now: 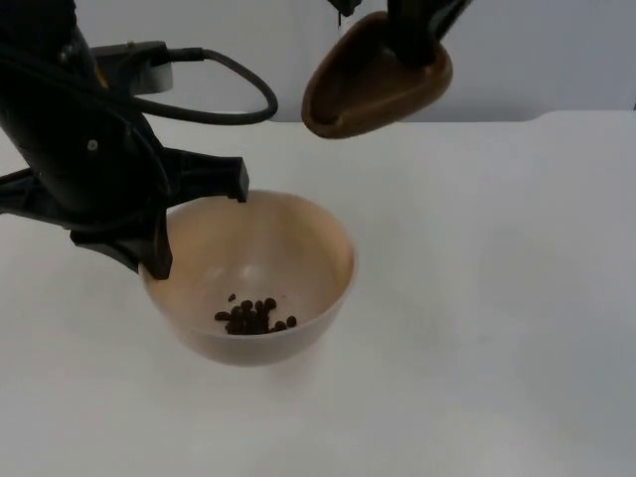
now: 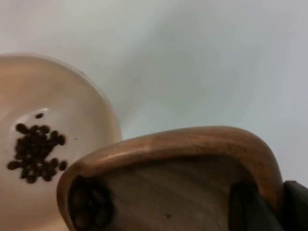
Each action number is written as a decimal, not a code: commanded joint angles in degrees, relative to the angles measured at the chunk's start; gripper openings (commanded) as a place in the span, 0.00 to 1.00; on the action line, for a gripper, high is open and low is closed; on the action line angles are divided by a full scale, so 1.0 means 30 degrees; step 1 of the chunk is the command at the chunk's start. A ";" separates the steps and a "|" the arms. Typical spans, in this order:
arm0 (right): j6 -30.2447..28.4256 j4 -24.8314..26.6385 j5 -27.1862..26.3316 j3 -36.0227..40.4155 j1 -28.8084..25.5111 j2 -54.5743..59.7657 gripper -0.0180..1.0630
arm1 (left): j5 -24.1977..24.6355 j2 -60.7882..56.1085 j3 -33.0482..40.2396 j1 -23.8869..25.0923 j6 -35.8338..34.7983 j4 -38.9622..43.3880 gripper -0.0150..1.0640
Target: Pick up the bowl with the left hand and pour the coffee beans from the cup into the bowl with the right hand.
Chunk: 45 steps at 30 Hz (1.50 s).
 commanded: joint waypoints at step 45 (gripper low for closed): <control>-0.0655 0.5069 -0.9350 0.9739 -0.5513 -0.0253 0.02 | -0.3963 0.0026 0.1111 0.0072 -0.1158 0.0756 0.01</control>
